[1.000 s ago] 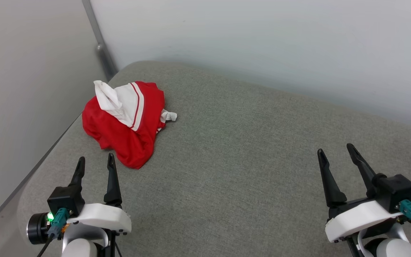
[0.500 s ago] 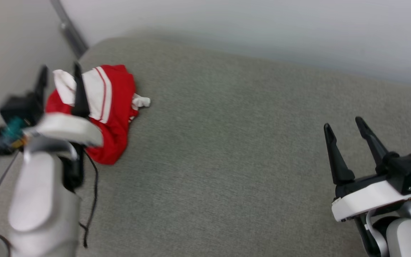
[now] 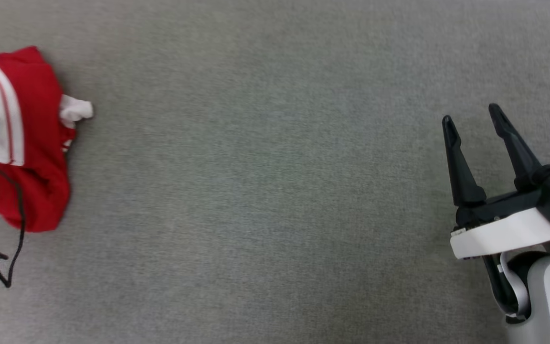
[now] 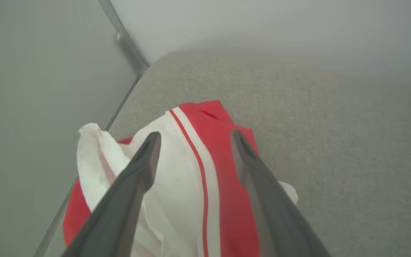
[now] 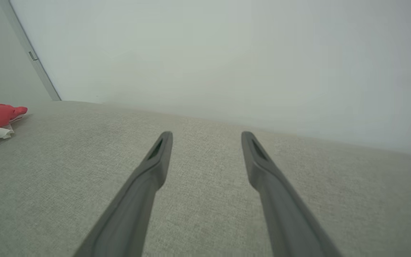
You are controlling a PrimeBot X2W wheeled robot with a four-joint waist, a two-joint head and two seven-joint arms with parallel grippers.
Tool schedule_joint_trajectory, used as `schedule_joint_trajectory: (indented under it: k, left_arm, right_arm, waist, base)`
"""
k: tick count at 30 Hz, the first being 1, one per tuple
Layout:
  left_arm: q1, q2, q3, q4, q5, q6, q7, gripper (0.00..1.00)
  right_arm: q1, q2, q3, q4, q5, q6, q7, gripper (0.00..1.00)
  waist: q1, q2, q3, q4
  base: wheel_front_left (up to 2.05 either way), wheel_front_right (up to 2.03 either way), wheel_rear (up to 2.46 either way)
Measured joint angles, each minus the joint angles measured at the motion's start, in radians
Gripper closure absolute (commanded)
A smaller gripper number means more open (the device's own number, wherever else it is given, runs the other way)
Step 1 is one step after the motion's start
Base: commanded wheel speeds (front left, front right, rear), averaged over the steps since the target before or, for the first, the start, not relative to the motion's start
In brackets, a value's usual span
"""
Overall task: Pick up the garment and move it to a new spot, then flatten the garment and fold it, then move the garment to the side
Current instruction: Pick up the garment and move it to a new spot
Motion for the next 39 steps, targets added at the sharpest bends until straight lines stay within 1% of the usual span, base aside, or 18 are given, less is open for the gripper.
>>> schedule_joint_trajectory:
  k: [4,8,10,12,13,14,15,18,19,21,26,34,39]
  left_arm:
    - [0.010,0.045,0.019,0.049,-0.038,-0.001,0.187,0.00]
    - [0.042,0.053,0.043,0.082,-0.085,0.010,0.339,0.00]
    - [0.046,0.062,0.065,0.078,-0.116,0.022,0.395,0.00]
    - [0.060,0.064,0.081,0.060,-0.134,0.038,0.427,0.01]
    - [0.069,0.066,0.084,0.047,-0.135,0.041,0.432,0.35]
    - [0.079,0.066,0.088,0.033,-0.136,0.049,0.434,0.87]
    - [0.087,0.063,0.091,0.018,-0.137,0.055,0.432,1.00]
    - [0.117,0.056,0.090,-0.018,-0.130,0.075,0.405,1.00]
    - [0.139,0.047,0.082,-0.046,-0.097,0.101,0.347,1.00]
    - [0.151,0.044,0.077,-0.061,-0.084,0.106,0.306,1.00]
    - [0.145,0.064,0.063,-0.127,-0.019,0.129,0.132,1.00]
    - [0.076,0.060,-0.003,-0.165,0.064,0.123,-0.150,1.00]
    - [0.058,0.018,-0.046,-0.155,0.078,0.105,-0.283,1.00]
  right_arm:
    - [-0.019,0.000,0.000,0.008,0.008,0.000,-0.013,0.00]
    - [-0.036,-0.001,0.003,0.012,0.010,0.000,-0.019,0.00]
    - [-0.040,-0.001,0.005,0.015,0.013,0.000,-0.021,0.00]
    - [-0.046,-0.002,0.006,0.018,0.013,0.000,-0.022,0.00]
    - [-0.049,-0.002,0.005,0.018,0.014,0.000,-0.022,0.00]
    - [-0.050,-0.002,0.004,0.018,0.016,0.000,-0.022,0.00]
    - [-0.050,-0.002,0.002,0.019,0.016,0.000,-0.022,0.00]
    - [-0.049,-0.003,-0.003,0.023,0.015,0.000,-0.021,0.00]
    - [-0.049,-0.002,-0.003,0.025,0.011,0.000,-0.023,0.00]
    - [-0.044,-0.001,-0.003,0.030,0.009,0.000,-0.026,0.00]
    - [-0.017,0.009,-0.015,0.036,0.007,0.000,-0.026,0.00]
    - [0.042,0.038,-0.038,0.044,0.004,0.000,-0.019,0.00]
    - [0.086,0.055,-0.056,0.042,0.000,0.000,-0.008,0.00]
  waist:
    - [0.0001,0.0000,0.055,-0.038]
    - [0.0001,0.0000,0.095,-0.065]
    - [0.0000,0.0000,0.108,-0.074]
    - [0.0000,0.0000,0.116,-0.082]
    - [0.0000,0.0000,0.118,-0.084]
    - [0.0000,0.0000,0.118,-0.086]
    - [0.0000,0.0000,0.118,-0.087]
    - [0.0000,0.0000,0.109,-0.085]
    - [0.0000,0.0000,0.087,-0.082]
    - [0.0000,0.0000,0.065,-0.080]
    - [-0.0001,0.0000,-0.003,-0.069]
    - [-0.0001,0.0000,-0.138,-0.056]
    - [-0.0002,0.0000,-0.224,-0.063]
  base:
    - [0.00,0.00,0.00]
    - [0.00,0.00,0.00]
    - [0.00,0.00,0.00]
    - [0.00,0.00,0.00]
    - [0.00,0.00,0.00]
    - [0.00,0.00,0.00]
    - [0.00,0.00,0.00]
    - [0.00,0.00,0.00]
    - [0.00,0.00,0.00]
    - [0.00,0.00,0.00]
    - [0.00,0.00,0.00]
    - [0.00,0.00,0.00]
    - [0.00,0.00,0.00]
